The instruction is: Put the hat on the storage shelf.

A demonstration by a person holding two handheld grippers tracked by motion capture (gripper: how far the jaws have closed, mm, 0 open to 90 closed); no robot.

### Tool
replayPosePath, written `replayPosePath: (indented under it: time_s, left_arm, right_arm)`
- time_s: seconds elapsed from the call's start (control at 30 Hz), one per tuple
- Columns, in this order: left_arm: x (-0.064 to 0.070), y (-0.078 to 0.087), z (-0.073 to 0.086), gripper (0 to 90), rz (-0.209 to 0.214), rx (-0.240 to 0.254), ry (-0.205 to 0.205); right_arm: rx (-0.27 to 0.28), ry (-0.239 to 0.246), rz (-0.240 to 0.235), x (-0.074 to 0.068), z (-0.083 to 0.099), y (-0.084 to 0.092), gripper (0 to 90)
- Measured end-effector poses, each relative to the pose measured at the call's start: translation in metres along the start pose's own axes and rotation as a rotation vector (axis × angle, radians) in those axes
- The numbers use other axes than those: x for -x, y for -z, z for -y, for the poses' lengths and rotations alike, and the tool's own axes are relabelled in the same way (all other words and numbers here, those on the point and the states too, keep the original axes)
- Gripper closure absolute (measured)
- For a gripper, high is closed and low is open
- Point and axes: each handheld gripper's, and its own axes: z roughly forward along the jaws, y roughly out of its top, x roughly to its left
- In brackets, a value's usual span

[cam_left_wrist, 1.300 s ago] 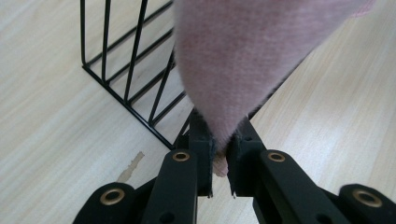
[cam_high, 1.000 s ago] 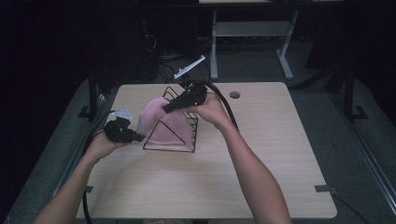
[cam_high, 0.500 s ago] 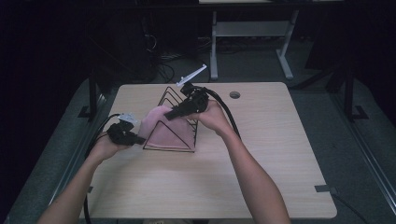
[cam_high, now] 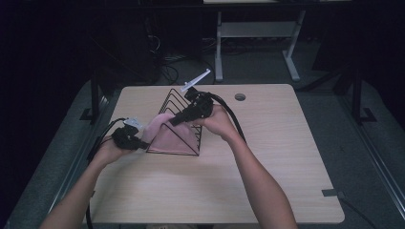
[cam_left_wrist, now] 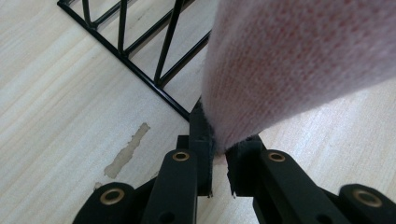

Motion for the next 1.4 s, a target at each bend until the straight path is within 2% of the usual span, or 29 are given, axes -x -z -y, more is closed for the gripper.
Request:
replayPosePath:
  time_s: [0.13, 0.33, 0.37, 0.5, 0.57, 0.67, 0.9, 1.0, 1.1, 1.4]
  left_arm:
    - [0.000, -0.001, 0.000, 81.4, -0.005, -0.005, 0.004]
    - [0.002, 0.001, -0.001, 78.9, -0.018, -0.016, -0.013]
    - [0.002, 0.002, 0.000, 78.9, -0.014, -0.006, -0.003]
    - [0.002, 0.006, 0.001, 78.8, -0.020, -0.014, -0.013]
    - [0.003, 0.007, 0.001, 76.4, -0.020, -0.011, -0.009]
    - [0.006, 0.012, 0.001, 73.5, -0.049, -0.011, -0.025]
    - [0.007, 0.027, 0.003, 71.3, -0.065, 0.009, -0.023]
    - [0.007, 0.031, 0.003, 71.2, -0.061, 0.027, -0.017]
    - [0.008, 0.035, 0.003, 70.2, -0.055, 0.043, -0.014]
    - [0.009, 0.040, 0.003, 69.2, -0.031, 0.065, -0.017]
  right_arm:
    - [0.001, -0.004, -0.001, 0.000, 0.001, 0.000, 74.8]
    - [0.008, 0.000, -0.003, -0.002, 0.002, 0.001, 69.0]
    - [0.011, 0.008, -0.001, -0.002, 0.002, 0.002, 67.0]
    - [0.047, -0.015, -0.027, -0.004, 0.002, 0.008, 57.7]
    - [0.054, -0.005, -0.007, -0.005, 0.003, 0.011, 53.8]
    - [0.061, -0.025, 0.010, -0.005, 0.007, 0.016, 47.2]
    - [0.076, -0.030, 0.015, -0.002, 0.012, 0.025, 45.5]
    - [0.076, -0.041, 0.016, -0.002, 0.012, 0.028, 45.3]
    - [0.081, -0.033, 0.024, -0.001, 0.013, 0.032, 45.2]
    - [0.074, -0.046, 0.061, 0.001, 0.019, 0.050, 44.0]
